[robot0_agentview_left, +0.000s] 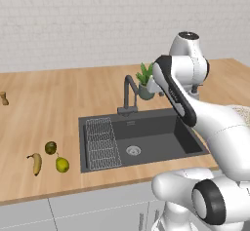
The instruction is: Put the colander in the sink, put the banana, pear, kiwi in the colander, and turn on the sink faucet and pour water over the colander.
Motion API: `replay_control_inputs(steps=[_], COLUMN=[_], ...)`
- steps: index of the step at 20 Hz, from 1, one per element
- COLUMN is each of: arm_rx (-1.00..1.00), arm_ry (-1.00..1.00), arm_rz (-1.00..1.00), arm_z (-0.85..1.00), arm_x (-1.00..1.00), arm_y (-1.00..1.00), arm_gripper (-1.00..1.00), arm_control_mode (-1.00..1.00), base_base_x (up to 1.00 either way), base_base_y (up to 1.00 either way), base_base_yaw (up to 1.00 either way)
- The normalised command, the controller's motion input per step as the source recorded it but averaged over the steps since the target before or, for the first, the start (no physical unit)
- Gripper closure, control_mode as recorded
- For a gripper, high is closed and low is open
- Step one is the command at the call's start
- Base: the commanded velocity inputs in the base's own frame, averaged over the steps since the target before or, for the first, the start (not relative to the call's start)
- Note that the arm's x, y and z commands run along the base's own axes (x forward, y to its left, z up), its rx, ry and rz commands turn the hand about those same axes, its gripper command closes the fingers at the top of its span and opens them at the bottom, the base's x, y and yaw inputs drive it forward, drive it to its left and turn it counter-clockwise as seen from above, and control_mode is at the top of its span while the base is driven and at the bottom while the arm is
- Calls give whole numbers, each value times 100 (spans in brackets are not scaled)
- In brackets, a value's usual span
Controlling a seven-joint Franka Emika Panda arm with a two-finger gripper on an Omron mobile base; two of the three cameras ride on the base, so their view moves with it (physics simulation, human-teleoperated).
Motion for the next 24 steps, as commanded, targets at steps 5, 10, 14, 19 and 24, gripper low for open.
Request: replay_control_inputs(steps=[5, 10, 14, 19, 24], arm_rx=[0, -1, -1, -4, -5], arm_ry=[3, 6, 10, 7, 9], arm_rz=[-3, -7, -10, -14, -13], arm_z=[-2, -18, -19, -26, -24], arm_x=[-1, 0, 0, 0, 0], arm_y=[-41, -99, -100, -91, -81], arm_gripper=[-100, -100, -100, -100, -100], arm_control_mode=[-100, -100, -100, -100, -100], base_base_x=[0, 0, 0, 0, 0], base_base_y=[0, 0, 0, 0, 0], base_base_yaw=[0, 0, 0, 0, 0])
